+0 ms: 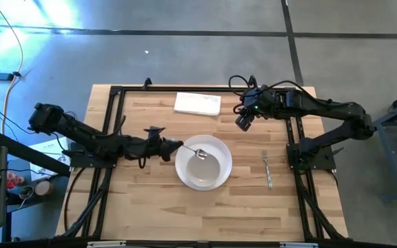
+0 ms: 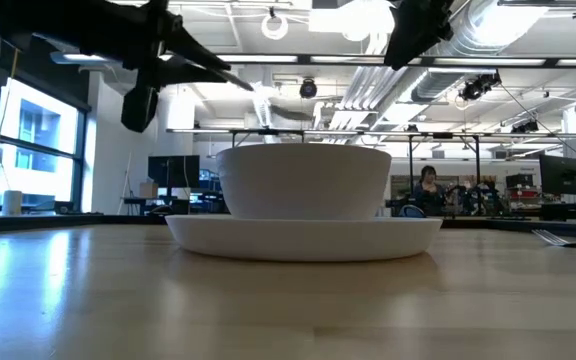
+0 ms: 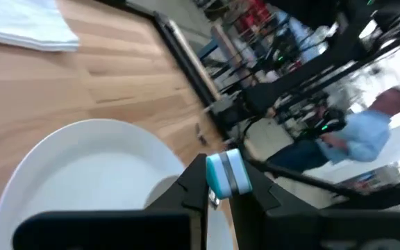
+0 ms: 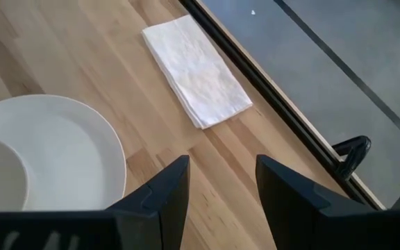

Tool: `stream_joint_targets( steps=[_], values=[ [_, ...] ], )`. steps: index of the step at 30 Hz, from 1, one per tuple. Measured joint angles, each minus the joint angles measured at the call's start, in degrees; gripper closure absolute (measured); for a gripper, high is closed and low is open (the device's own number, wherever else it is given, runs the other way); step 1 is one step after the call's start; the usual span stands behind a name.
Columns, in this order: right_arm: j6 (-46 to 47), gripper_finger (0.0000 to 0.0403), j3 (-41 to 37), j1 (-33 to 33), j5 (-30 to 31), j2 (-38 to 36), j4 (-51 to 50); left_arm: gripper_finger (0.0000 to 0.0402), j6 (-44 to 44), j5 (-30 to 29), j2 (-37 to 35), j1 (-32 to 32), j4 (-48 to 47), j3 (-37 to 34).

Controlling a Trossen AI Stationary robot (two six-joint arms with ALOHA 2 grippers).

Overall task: Set table place
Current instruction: Put the blue spoon into the white bowl

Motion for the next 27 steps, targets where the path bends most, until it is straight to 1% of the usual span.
stream_joint_targets(
  steps=[3, 6, 9, 10, 12, 19, 21, 27],
  values=[
    [0.0, 0.0245, 0.0, 0.0, 0.0, 0.0, 0.1, 0.0378, 0.0, 0.4, 0.0, 0.0, -8.6, 3.7],
    [0.0, 0.0245, 0.0, 0.0, 0.5, 0.0, 0.5, 0.0377, 0.0, 1.1, 0.1, 0.0, -21.3, 9.2],
    [0.2, 0.0245, 0.0, 0.0, 1.4, 0.0, 0.8, 0.0378, -0.1, 1.2, 1.8, 0.0, -31.0, 14.6],
    [0.5, 0.0245, 0.0, 0.0, 1.6, 0.0, 1.0, 0.0377, -0.1, 1.2, 2.6, 0.0, -33.0, 15.7],
    [1.2, 0.0245, 0.0, 0.0, 1.7, 0.0, 1.1, 0.0378, -0.1, 1.3, 4.6, 0.0, -32.8, 17.5],
    [1.0, 0.0245, 0.0, 0.0, 1.7, 0.0, 1.0, 0.0377, -2.1, 4.5, 9.4, 0.0, -31.6, 17.7],
    [0.9, 0.0245, 0.0, 0.0, 1.7, 0.0, 1.0, 0.0378, -2.5, 5.5, 10.1, 0.0, -31.7, 17.7],
    [-0.2, 0.0245, 0.0, 0.0, 1.7, 0.0, 1.0, 0.0378, -1.3, 5.3, 10.8, 0.0, -31.5, 17.7]
  ],
)
